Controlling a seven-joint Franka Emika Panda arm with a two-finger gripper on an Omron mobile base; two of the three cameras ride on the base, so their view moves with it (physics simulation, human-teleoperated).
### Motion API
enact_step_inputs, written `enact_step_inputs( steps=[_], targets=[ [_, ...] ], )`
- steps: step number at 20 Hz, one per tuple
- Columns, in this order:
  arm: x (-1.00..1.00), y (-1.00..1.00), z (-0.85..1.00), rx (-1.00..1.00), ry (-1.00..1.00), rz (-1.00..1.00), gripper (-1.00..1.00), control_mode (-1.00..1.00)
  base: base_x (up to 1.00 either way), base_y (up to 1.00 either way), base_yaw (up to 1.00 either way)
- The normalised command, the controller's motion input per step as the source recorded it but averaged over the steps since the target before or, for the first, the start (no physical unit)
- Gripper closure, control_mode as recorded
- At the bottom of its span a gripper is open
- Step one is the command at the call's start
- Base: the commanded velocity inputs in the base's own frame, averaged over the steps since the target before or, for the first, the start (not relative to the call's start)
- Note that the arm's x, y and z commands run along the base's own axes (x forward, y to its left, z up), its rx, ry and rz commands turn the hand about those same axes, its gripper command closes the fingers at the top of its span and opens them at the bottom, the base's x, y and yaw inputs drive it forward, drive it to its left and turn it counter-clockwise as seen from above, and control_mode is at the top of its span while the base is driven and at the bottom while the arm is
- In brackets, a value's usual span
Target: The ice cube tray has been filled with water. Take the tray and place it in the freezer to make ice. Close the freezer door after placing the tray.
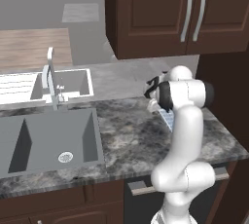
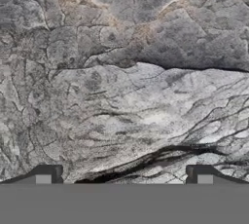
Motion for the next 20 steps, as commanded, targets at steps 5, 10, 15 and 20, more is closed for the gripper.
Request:
enact_step_inputs(
  steps=[5,10,15,20],
  targets=[
    [-0.97,-0.13,-0.08,0.0,0.0,0.0,-1.0,-1.0,0.0,0.0,0.0],
    [-0.75,-0.12,-0.03,0.0,0.0,0.0,-1.0,-1.0,0.0,0.0,0.0],
    [-0.55,-0.17,-0.05,0.0,0.02,0.0,-1.0,-1.0,0.0,0.0,0.0],
    [-0.46,-0.22,-0.04,0.0,0.04,0.0,-1.0,-1.0,0.0,0.0,0.0]
  ],
)
